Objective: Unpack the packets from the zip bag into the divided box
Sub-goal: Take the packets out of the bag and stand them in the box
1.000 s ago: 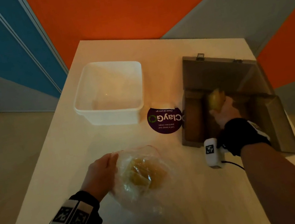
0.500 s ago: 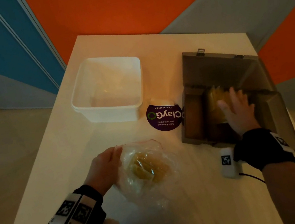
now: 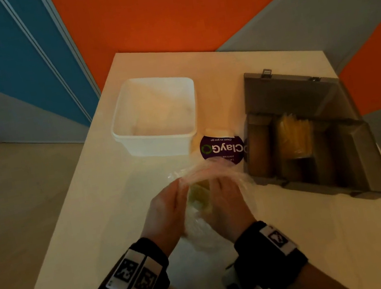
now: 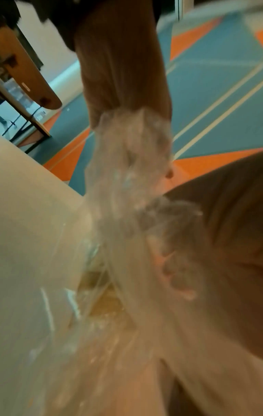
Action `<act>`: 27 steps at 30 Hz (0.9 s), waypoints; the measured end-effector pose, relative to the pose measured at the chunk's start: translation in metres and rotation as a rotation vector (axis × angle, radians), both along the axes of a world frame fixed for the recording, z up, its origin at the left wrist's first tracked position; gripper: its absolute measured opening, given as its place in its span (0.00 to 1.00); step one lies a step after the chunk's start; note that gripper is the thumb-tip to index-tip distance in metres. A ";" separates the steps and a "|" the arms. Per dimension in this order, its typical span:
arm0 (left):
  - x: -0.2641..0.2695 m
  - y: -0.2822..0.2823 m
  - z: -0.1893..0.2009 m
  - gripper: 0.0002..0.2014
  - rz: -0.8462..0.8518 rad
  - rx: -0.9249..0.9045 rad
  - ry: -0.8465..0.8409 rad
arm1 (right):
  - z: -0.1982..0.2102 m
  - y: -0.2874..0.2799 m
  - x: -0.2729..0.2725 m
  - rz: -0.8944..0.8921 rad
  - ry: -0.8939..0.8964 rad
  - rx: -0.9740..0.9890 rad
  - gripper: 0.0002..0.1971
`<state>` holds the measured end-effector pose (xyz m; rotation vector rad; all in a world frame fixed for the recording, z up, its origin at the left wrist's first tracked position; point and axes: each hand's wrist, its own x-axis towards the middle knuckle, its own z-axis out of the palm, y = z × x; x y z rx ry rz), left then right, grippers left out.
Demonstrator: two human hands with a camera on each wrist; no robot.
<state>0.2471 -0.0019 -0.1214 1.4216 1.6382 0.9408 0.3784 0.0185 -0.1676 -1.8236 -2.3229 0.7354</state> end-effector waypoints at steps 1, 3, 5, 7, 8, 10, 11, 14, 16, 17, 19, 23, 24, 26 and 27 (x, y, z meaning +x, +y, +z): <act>0.000 -0.003 0.000 0.12 -0.011 0.004 -0.013 | -0.006 0.002 -0.001 -0.051 -0.002 -0.040 0.36; 0.000 -0.005 -0.001 0.12 -0.024 0.020 -0.017 | -0.010 0.005 -0.002 -0.109 0.031 -0.135 0.32; -0.002 -0.006 -0.003 0.14 -0.018 0.027 -0.011 | -0.009 0.007 -0.001 -0.075 -0.016 -0.124 0.27; -0.004 -0.006 -0.003 0.14 -0.001 0.021 -0.007 | -0.007 0.007 -0.001 -0.008 -0.062 -0.141 0.22; -0.005 -0.006 -0.004 0.14 0.010 0.025 0.005 | -0.003 0.004 -0.002 0.028 -0.052 -0.185 0.21; -0.006 -0.004 -0.005 0.15 0.037 0.029 0.041 | 0.007 -0.002 -0.003 0.116 -0.024 -0.253 0.16; -0.008 -0.002 -0.007 0.15 0.064 0.019 0.055 | 0.014 -0.005 -0.002 0.150 -0.017 -0.234 0.13; -0.017 0.005 -0.014 0.16 0.160 -0.067 0.089 | 0.037 -0.010 0.010 0.136 0.077 -0.089 0.07; -0.023 0.010 -0.020 0.16 0.192 -0.114 0.106 | 0.054 -0.009 0.027 -0.001 0.265 -0.072 0.05; -0.026 0.011 -0.021 0.16 0.203 -0.131 0.111 | 0.064 -0.006 0.037 -0.117 0.421 -0.093 0.05; -0.027 0.012 -0.025 0.17 0.214 -0.152 0.124 | 0.080 0.007 0.061 -0.388 0.719 -0.073 0.12; -0.022 0.012 -0.027 0.16 0.202 -0.171 0.117 | 0.079 0.051 0.107 -0.752 0.726 0.063 0.15; -0.021 0.012 -0.027 0.16 0.199 -0.177 0.111 | 0.075 0.063 0.114 -0.776 0.676 0.082 0.18; -0.020 0.012 -0.029 0.16 0.196 -0.183 0.106 | 0.065 0.085 0.122 -0.823 0.622 0.081 0.20; -0.019 0.012 -0.029 0.16 0.199 -0.182 0.107 | 0.059 0.094 0.124 -0.849 0.594 0.061 0.21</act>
